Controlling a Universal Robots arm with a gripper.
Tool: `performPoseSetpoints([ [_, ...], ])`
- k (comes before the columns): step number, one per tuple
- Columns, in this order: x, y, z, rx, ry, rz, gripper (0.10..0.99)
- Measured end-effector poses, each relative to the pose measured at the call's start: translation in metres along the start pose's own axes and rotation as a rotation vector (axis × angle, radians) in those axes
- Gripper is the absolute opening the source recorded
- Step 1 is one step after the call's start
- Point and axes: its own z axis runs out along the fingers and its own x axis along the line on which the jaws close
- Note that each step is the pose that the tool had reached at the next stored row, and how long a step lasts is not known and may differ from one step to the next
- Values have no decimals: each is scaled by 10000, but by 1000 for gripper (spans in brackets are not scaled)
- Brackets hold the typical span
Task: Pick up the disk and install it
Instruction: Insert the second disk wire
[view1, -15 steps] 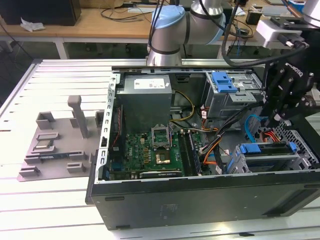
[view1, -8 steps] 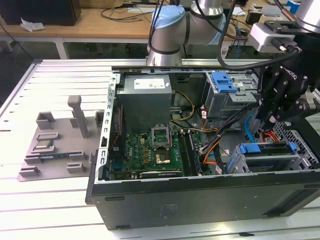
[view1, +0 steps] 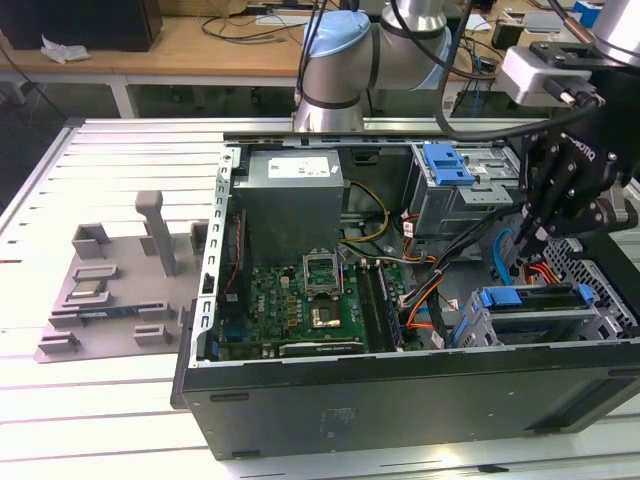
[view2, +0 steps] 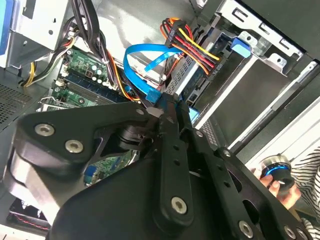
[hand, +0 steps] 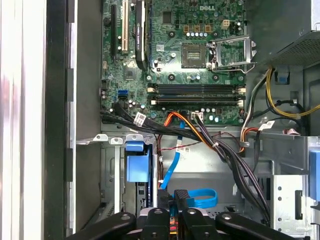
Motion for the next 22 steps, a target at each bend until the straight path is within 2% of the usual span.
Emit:
performPoseSetpoints([
  [4,175,-8,34,0,6,-4,161],
  [5,193,-61,78,-3,8,-24,161],
  [6,193,-114,118,-3,16,-47,161],
  [7,195,-134,172,-2,25,-93,161],
  [9,198,-151,228,-1,33,-143,161],
  [22,196,-190,352,3,49,-249,161],
])
